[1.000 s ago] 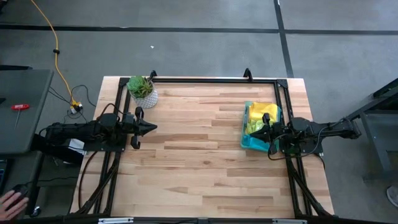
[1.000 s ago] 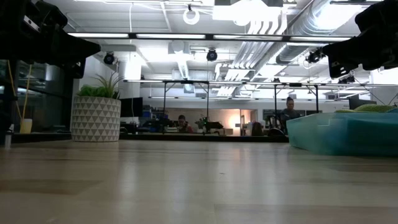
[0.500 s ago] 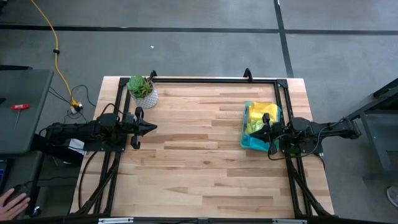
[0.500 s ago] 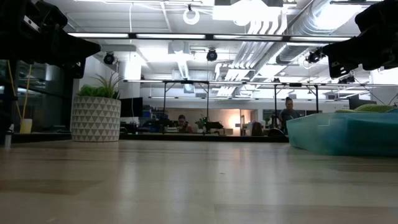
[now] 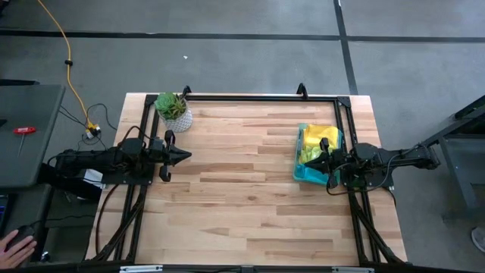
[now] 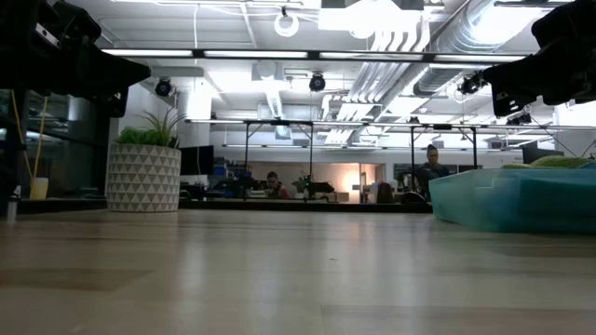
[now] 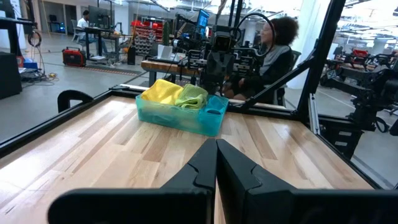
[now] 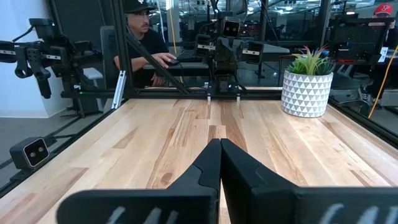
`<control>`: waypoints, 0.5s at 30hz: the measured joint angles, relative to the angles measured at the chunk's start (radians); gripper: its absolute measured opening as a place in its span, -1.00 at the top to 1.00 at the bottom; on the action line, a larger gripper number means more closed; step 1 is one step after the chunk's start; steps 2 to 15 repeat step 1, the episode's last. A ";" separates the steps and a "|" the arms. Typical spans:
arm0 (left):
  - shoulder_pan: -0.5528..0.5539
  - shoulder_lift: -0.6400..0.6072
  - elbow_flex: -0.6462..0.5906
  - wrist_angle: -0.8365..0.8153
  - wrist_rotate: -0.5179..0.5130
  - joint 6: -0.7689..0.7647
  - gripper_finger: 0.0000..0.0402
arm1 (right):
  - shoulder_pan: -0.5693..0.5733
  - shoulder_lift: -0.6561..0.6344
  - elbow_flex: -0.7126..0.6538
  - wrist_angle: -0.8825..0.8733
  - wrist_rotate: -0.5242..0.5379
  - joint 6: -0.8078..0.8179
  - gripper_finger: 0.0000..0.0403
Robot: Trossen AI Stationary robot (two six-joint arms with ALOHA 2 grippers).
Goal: Fold microfiber towels
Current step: Return to Home Position
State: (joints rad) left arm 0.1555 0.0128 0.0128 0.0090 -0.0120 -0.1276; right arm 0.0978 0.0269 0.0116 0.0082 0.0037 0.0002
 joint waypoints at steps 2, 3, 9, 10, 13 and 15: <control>0.000 0.000 0.000 0.000 0.000 0.000 1.00 | 0.000 0.000 0.000 0.000 0.000 0.000 1.00; 0.000 0.000 0.000 0.000 0.000 0.000 1.00 | 0.000 0.000 0.000 0.000 0.000 0.000 1.00; 0.000 0.000 0.000 0.000 0.000 0.000 1.00 | 0.000 0.000 0.000 0.000 0.000 0.000 1.00; 0.000 0.000 0.000 0.000 0.000 0.000 1.00 | 0.000 0.000 0.000 0.000 0.000 0.000 1.00; 0.000 0.000 0.000 0.000 0.000 0.000 1.00 | 0.000 0.000 0.000 0.000 0.000 0.000 1.00; 0.000 0.000 0.000 0.000 0.000 0.000 1.00 | 0.000 0.000 0.000 0.000 0.000 0.000 1.00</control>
